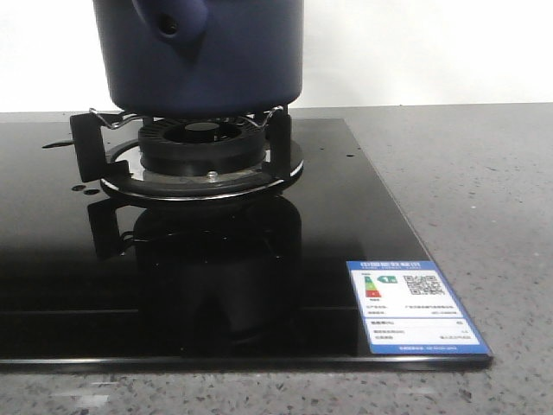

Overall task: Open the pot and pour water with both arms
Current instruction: 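Carry the bowl over the open pot and tilt it to pour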

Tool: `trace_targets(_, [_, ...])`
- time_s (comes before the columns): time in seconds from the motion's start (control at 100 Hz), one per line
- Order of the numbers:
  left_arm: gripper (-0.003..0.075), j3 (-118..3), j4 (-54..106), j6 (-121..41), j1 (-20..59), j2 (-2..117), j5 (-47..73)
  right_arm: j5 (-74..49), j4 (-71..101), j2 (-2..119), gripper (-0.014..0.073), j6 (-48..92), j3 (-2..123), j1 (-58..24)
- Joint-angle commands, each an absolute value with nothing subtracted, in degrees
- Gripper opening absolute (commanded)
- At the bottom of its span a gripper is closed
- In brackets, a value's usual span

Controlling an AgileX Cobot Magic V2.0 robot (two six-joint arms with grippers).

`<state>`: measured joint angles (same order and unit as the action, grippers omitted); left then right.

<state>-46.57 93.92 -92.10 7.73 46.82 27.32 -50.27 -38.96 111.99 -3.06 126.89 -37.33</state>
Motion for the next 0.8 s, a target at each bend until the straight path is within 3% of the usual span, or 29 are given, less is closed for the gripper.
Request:
trace_targets(0.0, [0.0189, -48.56, 96.82, -91.61, 8.41, 46.07, 27.38, -45.99, -46.58, 108.3, -0.004, -5.21, 128.94, -38.01])
trace_targets(0.79, [0.0189, -48.56, 96.48, -92.99, 13.2, 46.07, 24.07, -49.32, -81.86, 107.97, -0.0041, -6.78, 128.94, -48.38])
